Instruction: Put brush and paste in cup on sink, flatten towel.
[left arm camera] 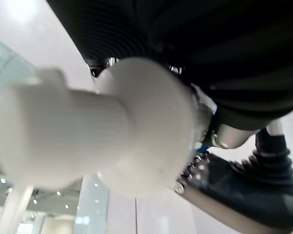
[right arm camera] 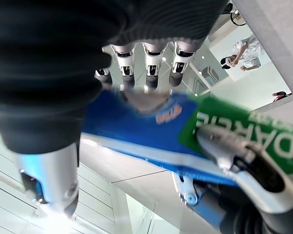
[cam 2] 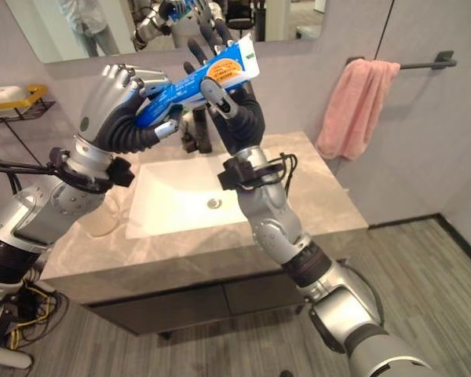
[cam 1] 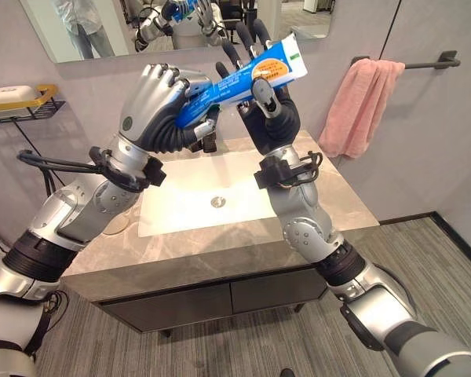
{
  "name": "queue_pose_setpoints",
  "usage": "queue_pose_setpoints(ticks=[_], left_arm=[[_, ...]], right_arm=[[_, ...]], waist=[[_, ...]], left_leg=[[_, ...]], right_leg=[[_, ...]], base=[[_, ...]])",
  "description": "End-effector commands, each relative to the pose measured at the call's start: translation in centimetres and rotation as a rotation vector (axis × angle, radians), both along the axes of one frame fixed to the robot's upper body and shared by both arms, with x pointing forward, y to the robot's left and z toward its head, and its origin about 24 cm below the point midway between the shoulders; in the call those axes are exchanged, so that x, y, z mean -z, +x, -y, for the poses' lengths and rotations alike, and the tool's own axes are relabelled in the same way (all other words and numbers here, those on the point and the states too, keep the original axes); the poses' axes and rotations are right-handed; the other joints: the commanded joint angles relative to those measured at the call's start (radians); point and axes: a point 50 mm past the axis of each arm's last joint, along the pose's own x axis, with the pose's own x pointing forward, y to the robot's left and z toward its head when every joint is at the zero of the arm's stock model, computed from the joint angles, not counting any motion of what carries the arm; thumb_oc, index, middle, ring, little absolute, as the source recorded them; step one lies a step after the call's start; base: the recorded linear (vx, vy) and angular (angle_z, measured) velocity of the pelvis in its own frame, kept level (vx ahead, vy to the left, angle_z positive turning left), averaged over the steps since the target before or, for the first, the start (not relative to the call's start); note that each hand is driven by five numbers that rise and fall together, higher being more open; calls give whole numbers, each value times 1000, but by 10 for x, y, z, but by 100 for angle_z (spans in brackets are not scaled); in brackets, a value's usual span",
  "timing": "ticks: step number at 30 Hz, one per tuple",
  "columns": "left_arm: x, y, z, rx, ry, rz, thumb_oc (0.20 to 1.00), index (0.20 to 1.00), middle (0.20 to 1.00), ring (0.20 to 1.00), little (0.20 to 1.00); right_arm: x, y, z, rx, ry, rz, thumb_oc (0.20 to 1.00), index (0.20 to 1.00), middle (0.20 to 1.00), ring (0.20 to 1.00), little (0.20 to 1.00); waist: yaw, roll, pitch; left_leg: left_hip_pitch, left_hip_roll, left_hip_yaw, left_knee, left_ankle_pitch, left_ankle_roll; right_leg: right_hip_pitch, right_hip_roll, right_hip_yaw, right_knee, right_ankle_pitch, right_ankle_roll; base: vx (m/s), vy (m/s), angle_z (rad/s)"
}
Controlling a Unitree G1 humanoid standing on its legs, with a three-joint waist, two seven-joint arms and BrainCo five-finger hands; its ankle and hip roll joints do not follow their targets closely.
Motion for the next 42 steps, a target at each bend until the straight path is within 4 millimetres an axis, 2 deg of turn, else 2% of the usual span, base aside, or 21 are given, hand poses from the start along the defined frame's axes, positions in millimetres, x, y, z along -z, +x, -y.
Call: queue_pose_setpoints(ticks=[1,18,20,23,24,25,26,27,28,29,32,36,37,38,39,42], left_arm=[[-25,3,-8,9,-71,18,200,200,200,200,200],[-1,13,-6,30,-135,-125,200,200,200,200,200],[2,15,-5,38,-154,-148,200,200,200,200,200],[5,16,-3,43,-162,-160,200,200,200,200,200],[5,16,-3,43,-162,-161,200,200,200,200,200],[6,17,-2,47,-165,-166,200,200,200,200,200],[6,17,-1,50,-165,-169,200,200,200,200,200],[7,18,0,54,-167,-172,200,200,200,200,200],[7,18,0,54,-167,-172,200,200,200,200,200],[6,18,2,59,-172,-169,200,200,200,200,200],[6,18,4,67,-182,-171,200,200,200,200,200],[7,18,7,77,-197,-166,200,200,200,200,200],[8,17,7,73,-206,-164,482,482,482,482,482],[10,17,6,69,-213,-167,573,573,573,573,573],[10,17,5,69,-214,-167,1000,1000,1000,1000,1000],[14,14,1,58,-242,-157,1000,1000,1000,1000,1000]], right_arm=[[-44,-3,-9,-50,62,145,1000,1000,1000,1000,1000],[-34,-6,-13,-77,130,96,1000,1000,1000,1000,1000],[-32,-6,-15,-85,125,91,896,896,896,896,896],[-30,-6,-16,-90,124,82,799,799,799,799,799],[-29,-6,-16,-90,124,82,790,790,790,790,790],[-28,-6,-16,-92,125,77,708,708,708,708,708],[-27,-6,-16,-94,125,72,689,689,689,689,689],[-25,-6,-17,-97,126,65,592,592,592,592,592],[-25,-6,-17,-97,126,65,539,539,539,539,539],[-24,-6,-17,-100,125,61,391,391,391,391,391],[-22,-6,-16,-100,131,51,200,200,200,200,200],[-21,-6,-11,-79,157,41,200,200,200,200,200],[-21,-6,-9,-70,164,44,200,200,200,200,200],[-22,-6,-7,-57,172,47,200,200,200,200,200],[-22,-6,-7,-57,171,46,200,200,200,200,200],[-23,-5,0,-24,200,46,200,200,200,200,200]], waist=[[15,-43,-13],[9,-33,-6],[7,-33,-6],[6,-33,-5],[7,-33,-5],[5,-33,-5],[5,-33,-5],[4,-33,-5],[4,-33,-5],[2,-32,-5],[0,-32,-6],[-3,-33,-4],[-3,-33,-2],[-3,-34,-1],[-3,-33,-1],[0,-34,1]], left_leg=[[26,8,-23,6,-43,-10],[28,11,-17,6,-38,-10],[29,12,-16,6,-38,-11],[28,13,-15,6,-36,-11],[28,13,-15,6,-36,-11],[27,14,-15,6,-36,-11],[27,14,-15,6,-35,-11],[26,15,-15,6,-34,-12],[26,15,-15,6,-34,-12],[26,14,-15,6,-34,-11],[25,15,-15,6,-33,-12],[21,16,-15,6,-31,-11],[20,16,-17,6,-30,-11],[19,16,-18,6,-30,-11],[19,16,-18,6,-30,-11],[17,16,-23,6,-31,-10]], right_leg=[[52,-73,8,1,-40,58],[50,-69,14,1,-36,55],[49,-67,13,1,-36,54],[50,-66,13,1,-37,52],[50,-66,13,1,-37,52],[50,-65,12,1,-37,52],[50,-65,12,1,-37,52],[49,-65,12,1,-36,51],[49,-65,12,1,-36,51],[48,-64,12,1,-35,51],[48,-64,11,1,-35,51],[45,-63,10,1,-34,50],[44,-64,10,1,-34,51],[45,-64,9,1,-33,50],[45,-64,9,1,-33,50],[47,-65,5,1,-34,50]], base=[[-3,-10,-4],[0,0,0],[0,0,0],[0,0,0],[0,0,0],[-10,-7,-4],[-20,-9,-4],[-14,-4,-4],[0,0,0],[0,0,0],[0,0,0],[0,0,0],[0,0,0],[0,0,0],[0,0,0],[0,0,0]])
